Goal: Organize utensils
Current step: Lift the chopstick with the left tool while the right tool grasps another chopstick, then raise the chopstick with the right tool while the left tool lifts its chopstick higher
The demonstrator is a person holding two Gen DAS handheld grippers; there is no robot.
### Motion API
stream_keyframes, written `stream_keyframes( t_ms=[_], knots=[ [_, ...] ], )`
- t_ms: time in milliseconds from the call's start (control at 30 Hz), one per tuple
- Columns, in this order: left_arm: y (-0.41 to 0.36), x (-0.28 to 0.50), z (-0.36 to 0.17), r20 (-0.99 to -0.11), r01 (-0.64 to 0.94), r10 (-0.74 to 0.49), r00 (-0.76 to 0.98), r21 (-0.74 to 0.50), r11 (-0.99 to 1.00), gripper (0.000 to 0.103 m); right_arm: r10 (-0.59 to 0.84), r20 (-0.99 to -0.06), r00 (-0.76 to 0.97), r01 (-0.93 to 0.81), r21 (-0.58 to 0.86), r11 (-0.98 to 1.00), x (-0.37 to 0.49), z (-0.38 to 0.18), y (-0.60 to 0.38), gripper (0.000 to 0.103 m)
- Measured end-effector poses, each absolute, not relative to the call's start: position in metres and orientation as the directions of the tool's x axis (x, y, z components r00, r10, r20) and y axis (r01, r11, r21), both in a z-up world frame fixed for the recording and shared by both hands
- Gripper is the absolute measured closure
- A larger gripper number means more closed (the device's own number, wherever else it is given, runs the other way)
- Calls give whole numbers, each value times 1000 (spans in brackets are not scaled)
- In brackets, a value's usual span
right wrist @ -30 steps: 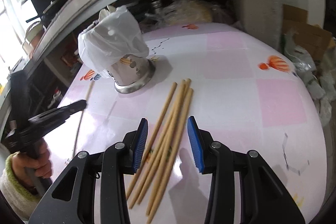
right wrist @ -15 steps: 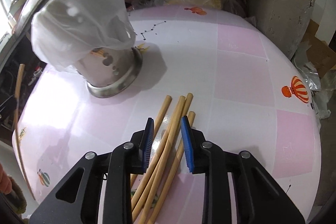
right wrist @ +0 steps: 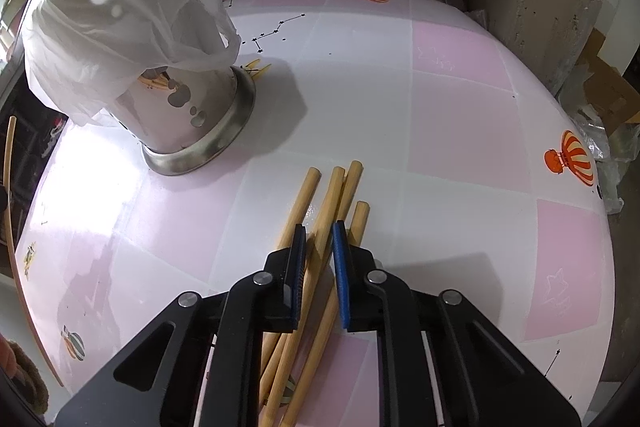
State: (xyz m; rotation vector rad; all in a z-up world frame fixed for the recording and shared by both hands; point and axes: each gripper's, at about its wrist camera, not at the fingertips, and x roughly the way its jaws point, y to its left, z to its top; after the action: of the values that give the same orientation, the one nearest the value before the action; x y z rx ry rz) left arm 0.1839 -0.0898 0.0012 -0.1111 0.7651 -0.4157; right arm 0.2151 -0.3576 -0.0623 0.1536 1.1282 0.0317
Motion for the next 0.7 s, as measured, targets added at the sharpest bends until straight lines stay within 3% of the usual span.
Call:
stream_keyframes(
  t_ms=[367, 700],
  knots=[
    [-90, 183, 2, -647, 324, -403, 648, -244, 914, 98, 159, -873, 462, 79, 219, 973, 210, -54, -362, 96],
    [-89, 177, 6, -637, 330, -404, 657, -238, 913, 98, 236, -773, 589, 80, 347, 935, 172, -2, -379, 96]
  ],
)
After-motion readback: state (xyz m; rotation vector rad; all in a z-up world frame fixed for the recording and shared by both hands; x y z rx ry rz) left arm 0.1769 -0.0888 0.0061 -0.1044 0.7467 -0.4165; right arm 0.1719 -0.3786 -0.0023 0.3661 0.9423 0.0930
